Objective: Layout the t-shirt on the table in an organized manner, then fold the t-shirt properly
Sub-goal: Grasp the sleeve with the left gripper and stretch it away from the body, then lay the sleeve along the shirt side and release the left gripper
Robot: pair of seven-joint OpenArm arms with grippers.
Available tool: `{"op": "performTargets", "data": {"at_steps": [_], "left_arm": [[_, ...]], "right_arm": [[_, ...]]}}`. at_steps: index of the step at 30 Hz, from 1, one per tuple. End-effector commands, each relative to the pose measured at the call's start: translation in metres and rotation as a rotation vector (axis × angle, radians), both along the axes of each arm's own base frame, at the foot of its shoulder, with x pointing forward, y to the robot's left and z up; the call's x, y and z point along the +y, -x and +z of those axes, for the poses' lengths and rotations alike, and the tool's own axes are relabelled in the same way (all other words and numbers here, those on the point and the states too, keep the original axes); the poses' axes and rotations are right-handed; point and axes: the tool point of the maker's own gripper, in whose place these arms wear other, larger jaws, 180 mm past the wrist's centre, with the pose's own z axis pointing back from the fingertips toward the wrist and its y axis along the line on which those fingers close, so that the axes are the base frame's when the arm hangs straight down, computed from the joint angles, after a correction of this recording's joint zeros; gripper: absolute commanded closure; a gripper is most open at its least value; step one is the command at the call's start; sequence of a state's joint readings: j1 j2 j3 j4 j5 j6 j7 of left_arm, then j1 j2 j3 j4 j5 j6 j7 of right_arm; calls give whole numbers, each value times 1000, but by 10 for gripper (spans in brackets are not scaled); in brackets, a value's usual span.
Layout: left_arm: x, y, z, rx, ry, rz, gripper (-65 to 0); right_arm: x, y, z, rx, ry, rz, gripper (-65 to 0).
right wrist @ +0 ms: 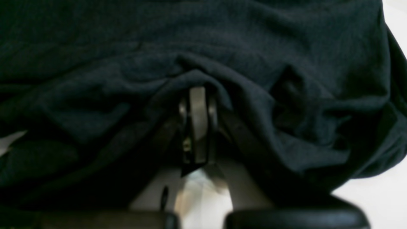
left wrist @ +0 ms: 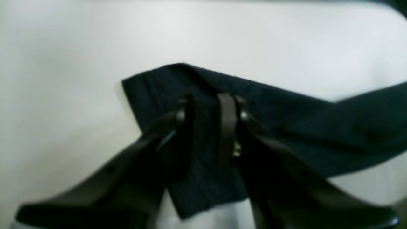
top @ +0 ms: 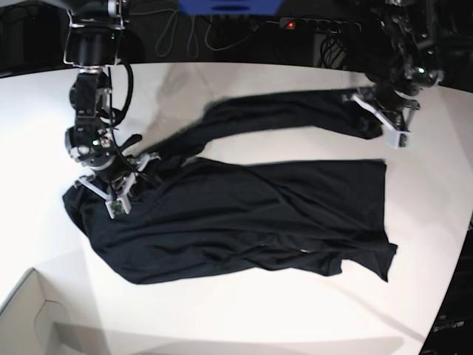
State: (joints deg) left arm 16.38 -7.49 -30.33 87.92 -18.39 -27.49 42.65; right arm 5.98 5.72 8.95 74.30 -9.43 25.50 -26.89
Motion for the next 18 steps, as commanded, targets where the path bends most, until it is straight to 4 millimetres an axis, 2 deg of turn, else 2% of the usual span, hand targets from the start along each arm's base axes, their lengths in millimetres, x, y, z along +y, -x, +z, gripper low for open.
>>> {"op": "performTargets", "data": {"at_steps": [1, 4, 8, 14, 18], "left_arm": [[26, 23, -17, 140, -80, 40, -132], [59, 9, -5, 104, -106, 114, -132], [79, -15, 4, 70, -117, 138, -132], [84, -47, 33, -27, -134, 136, -132], [79, -62, 65, -114, -171, 114, -132]], "right_arm": [[-7, 6, -4, 38, 33, -1, 0], [-12, 12, -5, 40, 49, 0, 0], [-10, 24, 8, 4, 66, 9, 0], [-8, 45, 12, -4, 79, 21, 0], [-7, 51, 24, -35, 92, 29, 0]]}}
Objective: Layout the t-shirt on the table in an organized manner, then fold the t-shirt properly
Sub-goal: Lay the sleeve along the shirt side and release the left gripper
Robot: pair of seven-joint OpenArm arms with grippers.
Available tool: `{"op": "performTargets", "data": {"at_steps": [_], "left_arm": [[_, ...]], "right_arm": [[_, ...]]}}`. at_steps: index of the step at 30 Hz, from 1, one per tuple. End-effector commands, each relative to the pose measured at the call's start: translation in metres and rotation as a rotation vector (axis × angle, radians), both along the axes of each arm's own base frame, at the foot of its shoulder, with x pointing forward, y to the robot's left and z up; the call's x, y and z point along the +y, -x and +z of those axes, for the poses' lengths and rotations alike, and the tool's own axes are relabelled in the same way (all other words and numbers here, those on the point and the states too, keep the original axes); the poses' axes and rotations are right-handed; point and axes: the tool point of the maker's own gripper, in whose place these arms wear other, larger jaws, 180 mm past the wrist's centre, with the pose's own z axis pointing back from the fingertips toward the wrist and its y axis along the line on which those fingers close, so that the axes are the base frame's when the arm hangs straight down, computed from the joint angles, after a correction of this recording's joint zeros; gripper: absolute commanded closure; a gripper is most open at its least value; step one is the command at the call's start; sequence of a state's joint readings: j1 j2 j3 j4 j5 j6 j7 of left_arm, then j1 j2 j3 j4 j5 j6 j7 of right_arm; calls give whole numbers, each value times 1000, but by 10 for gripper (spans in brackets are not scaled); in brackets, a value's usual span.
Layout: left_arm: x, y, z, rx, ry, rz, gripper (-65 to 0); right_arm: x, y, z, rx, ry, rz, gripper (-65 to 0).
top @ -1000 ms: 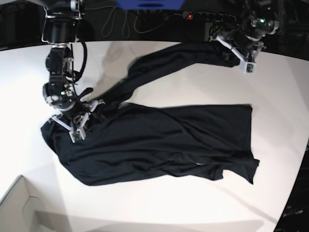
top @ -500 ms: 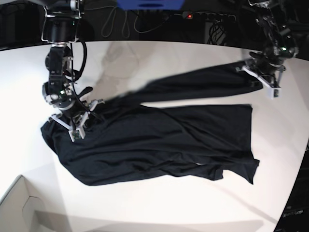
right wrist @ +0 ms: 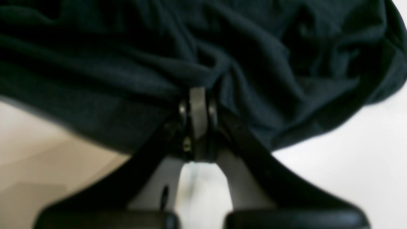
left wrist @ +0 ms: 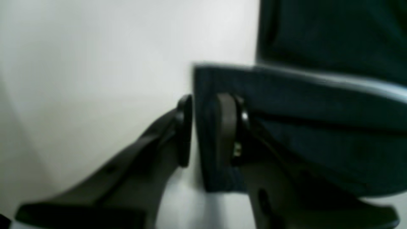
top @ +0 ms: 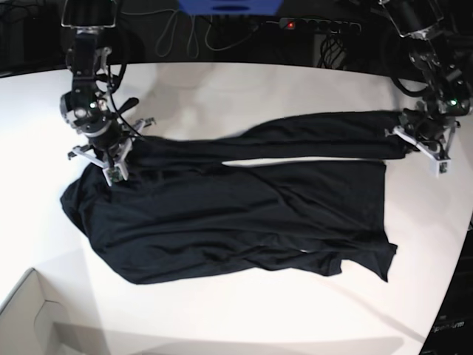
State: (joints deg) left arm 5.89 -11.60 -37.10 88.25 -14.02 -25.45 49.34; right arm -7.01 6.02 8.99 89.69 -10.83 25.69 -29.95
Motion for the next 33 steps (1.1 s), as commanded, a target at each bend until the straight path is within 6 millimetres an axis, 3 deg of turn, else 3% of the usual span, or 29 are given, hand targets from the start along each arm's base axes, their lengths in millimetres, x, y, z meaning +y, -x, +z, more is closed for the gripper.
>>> {"op": "performTargets", "data": {"at_steps": [1, 7, 11, 15, 20, 26, 29, 33], "left_arm": [[4, -13, 25, -79, -31, -12, -132], [-7, -24, 76, -220, -87, -24, -133], [-9, -28, 94, -275, -101, 0, -143], [-23, -53, 109, -324, -91, -46, -275], [-40, -97, 107, -349, -6, -70, -272], [-40, -144, 79, -285, 69, -30, -275], [-48, -160, 59, -280, 55, -24, -275], [-57, -165, 38, -271, 32, -34, -275]], "right_arm": [[0, -9, 21, -72, 2, 12, 0], [8, -1, 60, -167, 25, 35, 0], [16, 8, 69, -186, 14, 36, 0], [20, 19, 62, -160, 8, 45, 0], [21, 31, 52, -127, 2, 45, 0], [19, 41, 45, -101, 4, 41, 0], [18, 47, 42, -87, 6, 42, 0], [18, 47, 41, -86, 6, 42, 0]]}}
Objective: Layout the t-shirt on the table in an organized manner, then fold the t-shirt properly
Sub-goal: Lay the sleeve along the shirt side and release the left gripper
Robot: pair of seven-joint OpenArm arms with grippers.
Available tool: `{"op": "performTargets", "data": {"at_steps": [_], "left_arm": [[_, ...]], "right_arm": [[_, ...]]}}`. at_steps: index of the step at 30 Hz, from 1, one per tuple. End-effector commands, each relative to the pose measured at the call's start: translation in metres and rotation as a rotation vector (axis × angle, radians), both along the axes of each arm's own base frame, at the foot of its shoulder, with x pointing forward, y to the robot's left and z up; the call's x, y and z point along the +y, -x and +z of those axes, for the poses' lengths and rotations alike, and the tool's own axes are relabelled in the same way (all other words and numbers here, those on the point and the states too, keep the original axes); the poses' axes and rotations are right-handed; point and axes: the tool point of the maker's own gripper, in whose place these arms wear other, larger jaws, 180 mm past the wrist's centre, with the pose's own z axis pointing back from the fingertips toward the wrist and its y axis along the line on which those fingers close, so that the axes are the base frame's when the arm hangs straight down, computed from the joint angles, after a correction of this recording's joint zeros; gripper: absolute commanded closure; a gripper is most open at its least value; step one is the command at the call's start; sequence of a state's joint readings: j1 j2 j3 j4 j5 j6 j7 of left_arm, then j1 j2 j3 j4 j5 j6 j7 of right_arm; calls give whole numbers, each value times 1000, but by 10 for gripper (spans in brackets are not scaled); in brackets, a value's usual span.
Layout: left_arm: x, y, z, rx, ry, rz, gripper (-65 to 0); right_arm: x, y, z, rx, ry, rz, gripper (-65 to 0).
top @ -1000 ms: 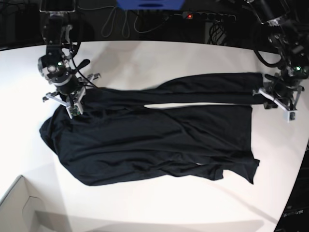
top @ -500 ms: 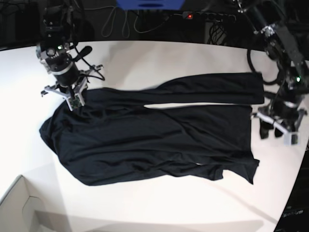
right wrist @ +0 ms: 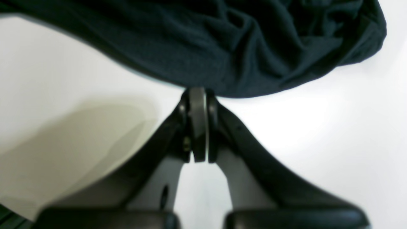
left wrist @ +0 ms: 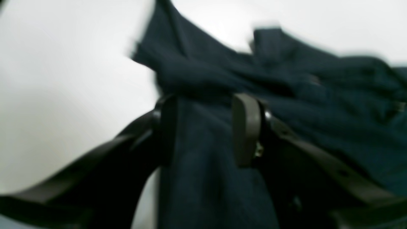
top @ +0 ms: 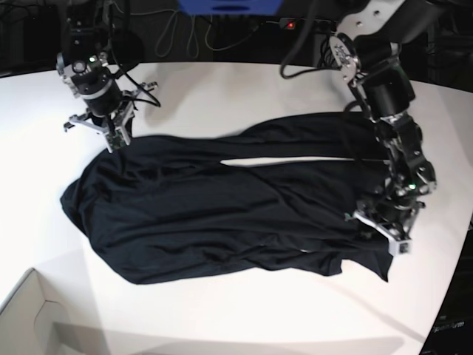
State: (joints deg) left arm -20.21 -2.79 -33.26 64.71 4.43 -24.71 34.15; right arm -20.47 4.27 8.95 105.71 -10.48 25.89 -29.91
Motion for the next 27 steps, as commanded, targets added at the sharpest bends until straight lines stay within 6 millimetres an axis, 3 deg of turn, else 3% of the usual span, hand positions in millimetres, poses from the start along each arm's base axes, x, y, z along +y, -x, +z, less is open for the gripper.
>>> {"op": "performTargets", "data": {"at_steps": [1, 12, 16, 18, 27], "left_arm": [[5, -14, 21, -76, -12, 7, -275], [8, -14, 18, -85, -10, 13, -275], [34, -11, 16, -72, -32, 113, -275], [37, -12, 11, -86, -26, 143, -276], [16, -18, 1, -84, -50, 70, -276]], "right_arm": [[1, -8, 12, -48, -5, 8, 0], [4, -12, 14, -57, -9, 14, 0], [3, -17, 15, -62, -8, 12, 0], [3, -17, 14, -61, -9, 11, 0], [3, -18, 15, -65, -10, 13, 0]]}}
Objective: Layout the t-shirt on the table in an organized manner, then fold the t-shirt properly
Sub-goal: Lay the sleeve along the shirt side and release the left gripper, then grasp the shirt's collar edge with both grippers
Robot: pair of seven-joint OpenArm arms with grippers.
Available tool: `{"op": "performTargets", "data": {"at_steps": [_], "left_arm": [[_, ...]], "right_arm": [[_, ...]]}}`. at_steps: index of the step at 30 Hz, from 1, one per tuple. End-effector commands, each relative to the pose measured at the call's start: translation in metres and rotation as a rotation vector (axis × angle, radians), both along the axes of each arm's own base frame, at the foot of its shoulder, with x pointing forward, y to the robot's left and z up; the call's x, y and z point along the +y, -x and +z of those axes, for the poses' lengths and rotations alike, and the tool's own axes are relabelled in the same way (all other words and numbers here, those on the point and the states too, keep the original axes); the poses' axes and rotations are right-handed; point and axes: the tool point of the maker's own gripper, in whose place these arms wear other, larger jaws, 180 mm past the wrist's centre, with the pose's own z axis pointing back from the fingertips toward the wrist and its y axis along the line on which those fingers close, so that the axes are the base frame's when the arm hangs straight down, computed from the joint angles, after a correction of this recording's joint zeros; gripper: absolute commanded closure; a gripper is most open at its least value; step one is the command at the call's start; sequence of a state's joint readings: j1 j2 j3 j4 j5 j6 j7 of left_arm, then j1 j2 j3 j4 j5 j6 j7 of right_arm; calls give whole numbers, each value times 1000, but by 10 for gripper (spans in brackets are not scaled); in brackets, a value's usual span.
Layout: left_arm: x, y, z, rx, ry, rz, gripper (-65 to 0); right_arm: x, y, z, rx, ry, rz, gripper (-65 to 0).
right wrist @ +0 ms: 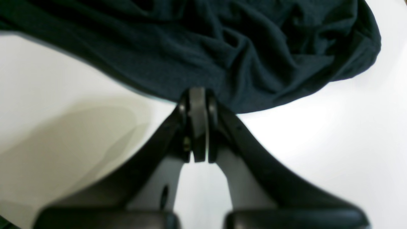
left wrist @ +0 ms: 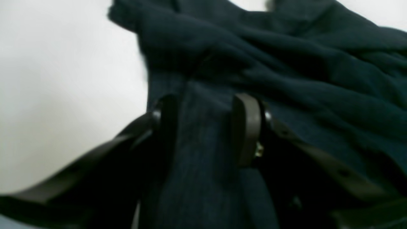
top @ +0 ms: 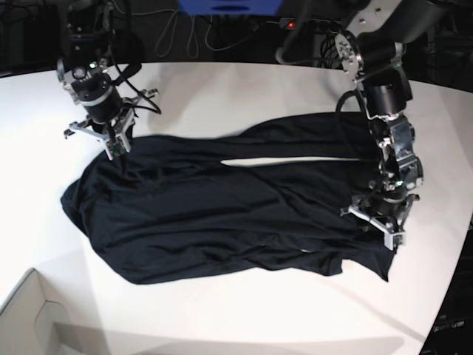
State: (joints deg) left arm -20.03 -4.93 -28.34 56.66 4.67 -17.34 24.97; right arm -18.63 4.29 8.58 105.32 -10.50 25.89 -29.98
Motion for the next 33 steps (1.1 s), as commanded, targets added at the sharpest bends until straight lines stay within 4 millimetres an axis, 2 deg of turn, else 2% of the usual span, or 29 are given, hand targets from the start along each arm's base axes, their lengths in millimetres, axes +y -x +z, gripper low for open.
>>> {"op": "performTargets", "data": {"at_steps": [1, 12, 17, 26, 28, 33], "left_arm": [[7, -16, 24, -74, -16, 7, -276], [9, -16, 24, -72, -16, 13, -276], [6, -10, 8, -32, 1, 11, -272], [4, -11, 8, -30, 2, 6, -265], [4, -11, 8, -30, 2, 6, -216], [5, -10, 7, -30, 4, 8, -34]], "right_arm": [[1, -6, 10, -41, -8, 8, 0], [-1, -4, 3, -23, -9, 2, 0], [0, -3, 1, -19, -11, 4, 0], [0, -3, 1, -19, -11, 4, 0], [0, -3, 1, -17, -11, 4, 0], [-1, -3, 1, -17, -10, 1, 0]]}}
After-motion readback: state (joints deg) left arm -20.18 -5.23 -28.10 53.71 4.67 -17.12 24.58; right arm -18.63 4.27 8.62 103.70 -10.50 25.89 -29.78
